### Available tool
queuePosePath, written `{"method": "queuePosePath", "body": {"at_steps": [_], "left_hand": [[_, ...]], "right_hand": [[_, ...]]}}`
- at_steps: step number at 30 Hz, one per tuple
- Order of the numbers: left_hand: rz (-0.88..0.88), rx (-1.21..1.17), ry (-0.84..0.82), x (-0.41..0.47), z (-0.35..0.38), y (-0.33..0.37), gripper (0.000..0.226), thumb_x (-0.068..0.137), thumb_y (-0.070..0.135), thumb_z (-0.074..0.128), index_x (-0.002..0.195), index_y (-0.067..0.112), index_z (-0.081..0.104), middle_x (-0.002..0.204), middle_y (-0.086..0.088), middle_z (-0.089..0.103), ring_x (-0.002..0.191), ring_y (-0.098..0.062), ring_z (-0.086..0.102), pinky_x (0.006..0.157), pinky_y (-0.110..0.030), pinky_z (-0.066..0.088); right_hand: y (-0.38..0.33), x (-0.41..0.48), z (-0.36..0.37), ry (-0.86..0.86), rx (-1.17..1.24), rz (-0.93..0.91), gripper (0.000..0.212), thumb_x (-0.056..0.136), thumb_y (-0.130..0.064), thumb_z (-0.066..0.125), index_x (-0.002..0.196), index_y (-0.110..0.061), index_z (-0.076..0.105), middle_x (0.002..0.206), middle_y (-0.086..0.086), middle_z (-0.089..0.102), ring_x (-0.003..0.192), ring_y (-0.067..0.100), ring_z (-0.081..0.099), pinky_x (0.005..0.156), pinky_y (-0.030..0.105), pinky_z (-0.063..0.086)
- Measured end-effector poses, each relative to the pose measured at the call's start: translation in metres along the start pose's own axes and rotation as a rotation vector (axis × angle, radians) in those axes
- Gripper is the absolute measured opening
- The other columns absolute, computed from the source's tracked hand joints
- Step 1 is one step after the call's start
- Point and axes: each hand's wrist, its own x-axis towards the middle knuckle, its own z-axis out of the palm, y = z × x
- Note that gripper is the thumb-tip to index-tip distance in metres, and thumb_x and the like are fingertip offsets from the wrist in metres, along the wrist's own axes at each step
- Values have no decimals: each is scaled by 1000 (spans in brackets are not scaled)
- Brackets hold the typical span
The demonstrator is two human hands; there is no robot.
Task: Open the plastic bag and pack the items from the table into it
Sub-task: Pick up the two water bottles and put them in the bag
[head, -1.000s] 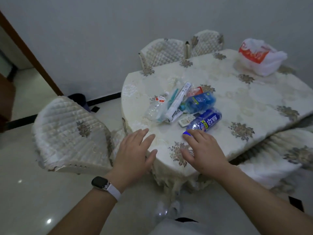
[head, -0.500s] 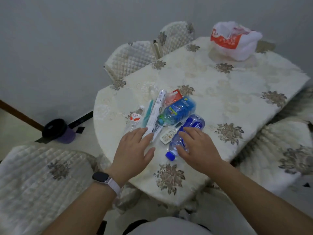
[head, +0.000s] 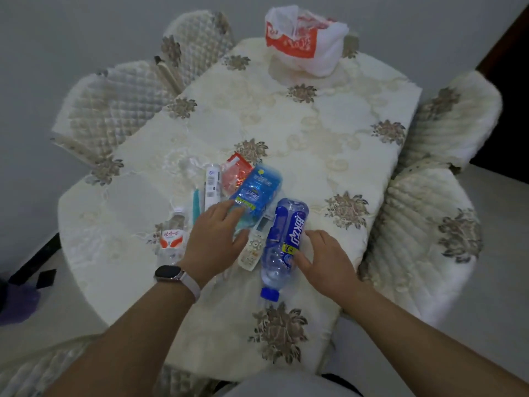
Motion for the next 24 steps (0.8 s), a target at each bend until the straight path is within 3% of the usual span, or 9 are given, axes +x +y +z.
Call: {"method": "queuePosePath", "body": {"at_steps": [2, 4, 7, 10, 14, 19, 22, 24], "left_hand": [[18, -52, -30, 22, 9, -12, 51, 88, 43, 49, 128, 14, 60, 132, -13, 60, 115, -31, 58, 94, -44, 50], [44, -91, -46, 43, 22, -24, 50, 89, 42, 49, 130, 13, 59, 133, -12, 58, 117, -30, 56, 95, -44, 50], [101, -142, -62, 71, 47, -41, 51, 89, 40, 51, 130, 11, 59, 132, -14, 57, 115, -32, 56, 96, -46, 49], [130, -179, -105, 91, 65, -51, 55, 88, 42, 53, 132, 8, 56, 134, -17, 54, 119, -35, 53, 97, -48, 47], [50, -229, -152, 105, 73, -50, 64, 88, 47, 61, 137, 8, 48, 138, -16, 49, 120, -35, 49, 95, -45, 46], [-6, -212, -220, 120, 82, -47, 84, 82, 56, 64, 145, 9, 34, 138, -15, 45, 122, -34, 47, 93, -46, 47], [-28, -197, -260, 125, 86, -45, 98, 79, 60, 65, 151, 10, 21, 140, -15, 40, 121, -34, 47, 85, -44, 49], [-57, -176, -330, 129, 88, -44, 108, 78, 65, 63, 155, 14, 7, 145, -16, 35, 125, -35, 45, 88, -45, 49]], "right_hand": [[-7, 5, 8, -28, 96, 126, 55, 95, -44, 55, 140, -15, 43, 136, 6, 49, 123, 23, 47, 96, 33, 38], [-16, 14, 17, -32, 160, 237, 57, 95, -42, 56, 140, -14, 39, 133, 5, 48, 122, 20, 46, 93, 29, 36], [-28, 28, 28, 29, 278, 365, 36, 93, -35, 61, 122, -19, 47, 107, -8, 47, 98, 8, 51, 84, 28, 40], [-39, 39, 44, 111, 420, 454, 26, 88, -34, 66, 101, -36, 45, 100, -5, 62, 84, 6, 62, 77, 35, 56], [-47, 49, 57, 184, 498, 525, 32, 83, -32, 73, 105, -33, 50, 100, -8, 65, 85, 5, 66, 75, 30, 57], [-53, 62, 67, 194, 582, 703, 59, 76, -41, 79, 117, -24, 41, 102, -10, 61, 85, 3, 62, 67, 21, 51], [-54, 69, 68, 200, 587, 758, 66, 71, -42, 82, 119, -22, 41, 102, -8, 62, 85, 6, 64, 72, 28, 57], [-52, 72, 67, 195, 600, 775, 69, 68, -43, 82, 120, -21, 42, 103, -6, 64, 87, 9, 66, 77, 34, 59]]}}
